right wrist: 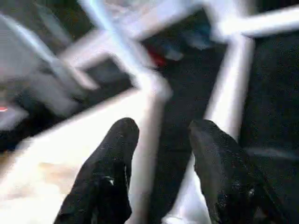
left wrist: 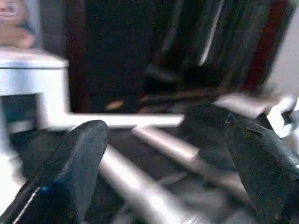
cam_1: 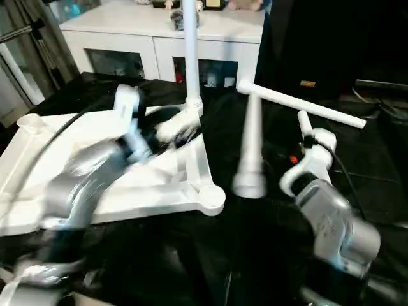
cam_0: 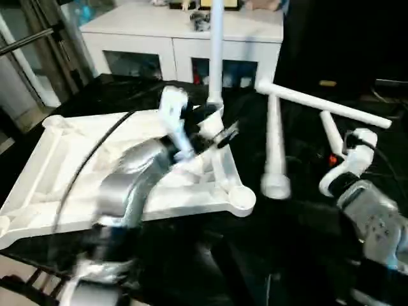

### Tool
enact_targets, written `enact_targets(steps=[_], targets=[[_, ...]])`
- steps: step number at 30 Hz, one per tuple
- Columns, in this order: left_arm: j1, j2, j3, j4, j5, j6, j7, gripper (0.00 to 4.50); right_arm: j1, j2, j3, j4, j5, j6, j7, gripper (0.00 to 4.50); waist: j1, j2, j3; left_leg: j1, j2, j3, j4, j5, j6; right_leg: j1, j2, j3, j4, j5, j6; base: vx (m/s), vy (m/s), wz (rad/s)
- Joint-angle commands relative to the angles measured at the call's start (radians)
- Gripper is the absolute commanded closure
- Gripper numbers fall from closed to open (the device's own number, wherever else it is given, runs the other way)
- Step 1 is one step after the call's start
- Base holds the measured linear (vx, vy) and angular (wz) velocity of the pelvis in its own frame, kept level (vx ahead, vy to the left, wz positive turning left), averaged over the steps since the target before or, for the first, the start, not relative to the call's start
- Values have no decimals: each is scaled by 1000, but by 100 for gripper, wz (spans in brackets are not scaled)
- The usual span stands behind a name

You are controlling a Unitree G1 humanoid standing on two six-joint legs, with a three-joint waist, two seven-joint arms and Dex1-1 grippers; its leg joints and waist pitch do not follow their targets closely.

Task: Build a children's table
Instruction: Insert table leg to table base

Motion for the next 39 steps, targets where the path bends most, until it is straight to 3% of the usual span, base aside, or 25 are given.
enact_targets(steps=[1, 4, 9, 11, 13, 15, 16, 17, 21, 22, 23, 24, 28, 29, 31, 33, 34, 35, 36, 37, 39], targets=[[-35, -25, 44, 31, -58, 60, 38, 0, 1, 9, 13, -44, 63, -9, 57, 280, 12, -18, -66, -7, 6, 1, -58, -183, 56, 49, -30, 24, -84, -349, -118, 0, 0, 0], [-68, -30, 35, 90, -15, 52, 54, 0, 18, -6, 53, -41, 73, -30, 87, 314, 17, -12, -67, -5, 8, 1, -55, -135, 68, 51, -27, 26, -79, -270, -137, 0, 0, 0], [-45, 20, -36, 101, 83, 8, 39, 0, 38, -63, 159, 51, -67, -115, 27, 320, 23, -10, -70, -6, 10, 0, -54, -102, 52, 56, -32, 29, -71, -235, -145, 0, 0, 0], [-21, 77, -86, 82, 140, -17, 31, 0, 5, -74, 162, 132, -138, -78, -76, 294, 18, -9, -66, -5, 9, -1, -60, -121, 36, 56, -29, 28, -71, -262, -141, 0, 0, 0], [-4, 116, -118, 60, 161, -27, 7, 0, -7, -93, 183, 170, -175, -92, -105, 287, 21, -6, -66, 5, 11, 0, -59, -149, 21, 50, -32, 31, -75, -292, -138, 0, 0, 0], [17, 153, -148, 38, 191, -46, -17, 0, -23, -106, 205, 201, -190, -99, -124, 281, 20, -11, -64, 2, 12, 0, -63, -166, 15, 52, -31, 32, -71, -302, -138, 0, 0, 0], [29, 173, -163, 26, 210, -58, -30, 0, -46, -104, 213, 225, -189, -103, -135, 253, 20, -7, -62, 3, 13, 1, -63, -180, 13, 49, -32, 33, -74, -314, -133, 0, 0, 0], [44, 194, -176, 12, 231, -70, -42, 0, -85, -98, 222, 264, -188, -111, -146, 253, 19, -13, -64, 3, 14, -1, -65, -182, 13, 51, -34, 33, -71, -317, -132, 0, 0, 0], [66, 217, -182, -10, 236, -69, -51, 0, -189, -86, 244, 379, -201, -117, -161, 210, 12, -20, -62, 2, 13, 2, -63, -185, 12, 48, -35, 34, -69, -316, -144, 0, 0, 0], [70, 227, -188, -13, 239, -70, -52, 0, -221, -85, 251, 421, -211, -114, -169, 202, 11, -17, -61, 0, 12, 1, -64, -186, 10, 49, -36, 33, -67, -327, -150, 0, 0, 0], [73, 239, -197, -16, 246, -74, -57, 0, -257, -86, 256, 473, -226, -102, -187, 198, 8, -26, -60, 4, 13, 4, -62, -187, 9, 45, -35, 34, -70, -332, -149, 0, 0, 0], [77, 250, -205, -19, 253, -78, -64, 0, -292, -88, 263, 527, -238, -92, -197, 198, 7, -28, -61, 2, 12, 4, -62, -182, 9, 47, -35, 35, -67, -327, -152, 0, 0, 0], [94, 284, -219, -42, 262, -75, -86, 0, -399, -97, 304, 714, -286, -72, -225, 158, 5, -23, -64, 2, 12, 4, -60, -149, 2, 48, -33, 35, -57, -251, -181, 0, 0, 0], [103, 294, -223, -55, 262, -69, -97, 0, -431, -98, 319, 781, -304, -82, -242, 158, 5, -35, -66, 2, 14, 5, -58, -135, 6, 50, -35, 36, -51, -218, -193, 0, 0, 0], [108, 299, -224, -65, 264, -66, -105, 0, -450, -96, 330, 823, -312, -96, -246, 128, 8, -30, -68, 3, 16, 6, -56, -113, 7, 50, -37, 36, -45, -178, -209, 0, 0, 0], [114, 302, -225, -75, 263, -61, -107, 0, -478, -92, 343, 884, -317, -104, -242, 118, 9, -35, -69, 1, 16, 7, -53, -79, 18, 53, -36, 36, -36, -116, -223, 0, 0, 0], [121, 309, -226, -88, 259, -57, -103, 0, -526, -93, 401, 997, -348, -87, -213, 118, 7, -36, -71, -1, 14, 7, -51, -68, 24, 53, -34, 35, -31, -99, -240, 0, 0, 0], [122, 309, -226, -88, 258, -57, -103, 0, -527, -93, 403, 999, -349, -86, -212, 118, 6, -38, -68, -5, 13, 10, -49, -67, 30, 53, -34, 37, -32, -89, -247, 0, 0, 0], [123, 312, -227, -90, 258, -57, -103, 0, -536, -93, 416, 1021, -356, -77, -203, 118, 9, -37, -67, -4, 14, 10, -49, -73, 31, 53, -35, 37, -33, -90, -247, 0, 0, 0], [125, 317, -229, -93, 261, -56, -104, 0, -549, -96, 448, 1063, -379, -63, -183, 118, 8, -46, -64, -6, 15, 10, -51, -91, 32, 54, -37, 37, -33, -114, -246, 0, 0, 0], [125, 322, -231, -95, 266, -56, -105, 0, -557, -99, 469, 1091, -396, -51, -176, 118, 8, -44, -57, -2, 15, 11, -53, -144, 15, 49, -38, 40, -44, -190, -226, 0, 0, 0]])
